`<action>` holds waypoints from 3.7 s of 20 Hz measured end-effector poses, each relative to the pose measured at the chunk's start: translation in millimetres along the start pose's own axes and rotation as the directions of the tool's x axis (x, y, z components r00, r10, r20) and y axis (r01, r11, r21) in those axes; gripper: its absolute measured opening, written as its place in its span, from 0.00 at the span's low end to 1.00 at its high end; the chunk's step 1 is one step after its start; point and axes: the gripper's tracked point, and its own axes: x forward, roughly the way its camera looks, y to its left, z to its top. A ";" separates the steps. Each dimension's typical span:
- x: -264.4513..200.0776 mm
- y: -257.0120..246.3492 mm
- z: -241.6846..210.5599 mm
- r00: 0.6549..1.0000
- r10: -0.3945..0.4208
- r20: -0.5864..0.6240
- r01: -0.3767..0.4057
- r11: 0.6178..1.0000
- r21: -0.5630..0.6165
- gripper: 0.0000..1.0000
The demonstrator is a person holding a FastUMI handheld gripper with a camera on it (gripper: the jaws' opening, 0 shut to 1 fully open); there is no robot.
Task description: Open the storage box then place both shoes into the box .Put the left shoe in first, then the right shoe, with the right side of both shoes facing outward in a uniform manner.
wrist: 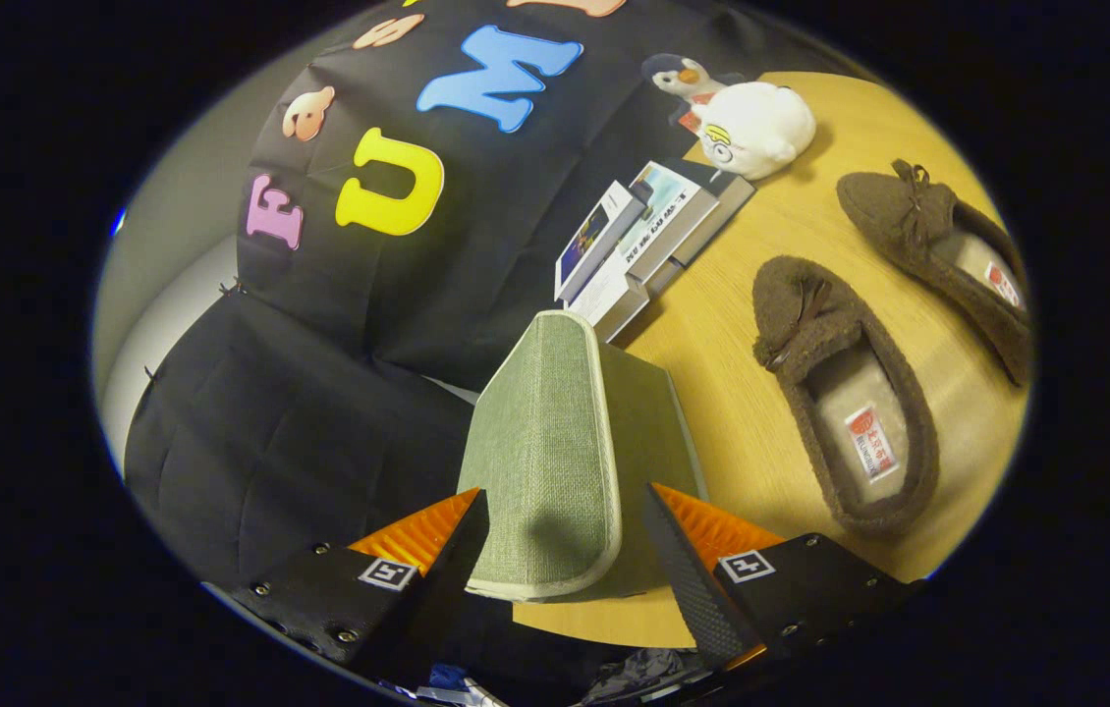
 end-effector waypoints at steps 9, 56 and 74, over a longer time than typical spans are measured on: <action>10.4 -4.2 -12.4 0.991 0.126 -0.042 -0.108 0.947 0.302 0.95; 35.3 227.4 -36.1 0.973 0.206 -0.108 -0.227 0.942 -0.246 0.00; 86.9 270.0 -91.3 0.968 0.167 -0.186 -0.240 0.829 -0.505 0.96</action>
